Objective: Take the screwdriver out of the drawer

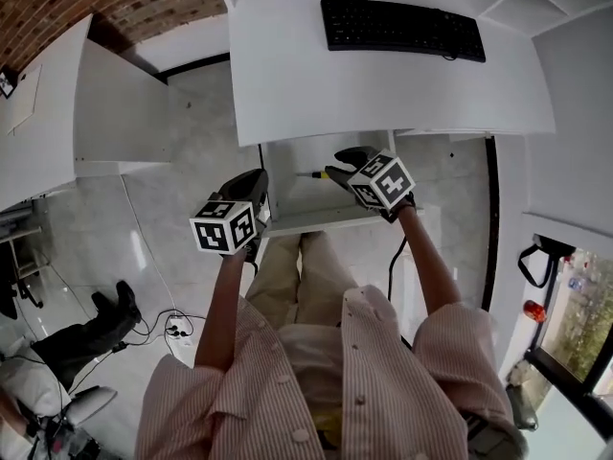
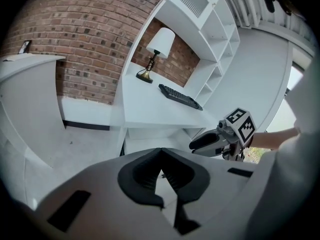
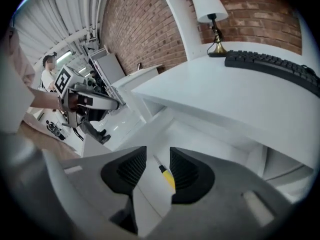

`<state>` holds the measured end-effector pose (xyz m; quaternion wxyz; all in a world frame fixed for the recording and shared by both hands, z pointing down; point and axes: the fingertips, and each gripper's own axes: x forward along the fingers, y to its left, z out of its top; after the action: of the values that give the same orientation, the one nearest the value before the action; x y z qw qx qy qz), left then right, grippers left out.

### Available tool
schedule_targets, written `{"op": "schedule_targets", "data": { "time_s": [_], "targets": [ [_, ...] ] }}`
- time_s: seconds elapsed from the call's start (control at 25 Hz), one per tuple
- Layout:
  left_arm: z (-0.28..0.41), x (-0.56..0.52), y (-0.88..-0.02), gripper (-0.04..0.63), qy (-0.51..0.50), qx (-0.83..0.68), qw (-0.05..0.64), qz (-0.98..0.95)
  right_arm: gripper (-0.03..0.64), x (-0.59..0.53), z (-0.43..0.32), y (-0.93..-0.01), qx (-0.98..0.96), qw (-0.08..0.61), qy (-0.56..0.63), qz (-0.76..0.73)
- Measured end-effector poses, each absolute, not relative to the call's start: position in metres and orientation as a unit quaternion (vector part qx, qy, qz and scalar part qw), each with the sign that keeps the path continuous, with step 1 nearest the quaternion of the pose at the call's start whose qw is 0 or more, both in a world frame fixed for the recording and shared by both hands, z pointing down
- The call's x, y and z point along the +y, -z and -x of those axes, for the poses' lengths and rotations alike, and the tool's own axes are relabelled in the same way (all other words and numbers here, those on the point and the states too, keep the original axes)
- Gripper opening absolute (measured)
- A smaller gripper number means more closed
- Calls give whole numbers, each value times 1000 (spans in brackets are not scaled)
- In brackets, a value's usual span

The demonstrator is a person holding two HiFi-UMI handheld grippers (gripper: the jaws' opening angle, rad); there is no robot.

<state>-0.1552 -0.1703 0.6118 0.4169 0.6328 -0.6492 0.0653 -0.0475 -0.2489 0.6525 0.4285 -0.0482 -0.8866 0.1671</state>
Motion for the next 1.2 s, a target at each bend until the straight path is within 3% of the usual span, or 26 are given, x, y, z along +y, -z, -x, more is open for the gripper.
{"op": "schedule_targets", "data": {
  "time_s": [0.64, 1.2],
  "targets": [
    [145, -179, -665, 0, -82, -593, 479, -642, 140, -227, 40, -759, -804, 571, -69, 151],
    [140, -174, -680, 0, -84, -567, 517, -636, 140, -220, 34, -795, -776, 606, -14, 172]
  ]
}}
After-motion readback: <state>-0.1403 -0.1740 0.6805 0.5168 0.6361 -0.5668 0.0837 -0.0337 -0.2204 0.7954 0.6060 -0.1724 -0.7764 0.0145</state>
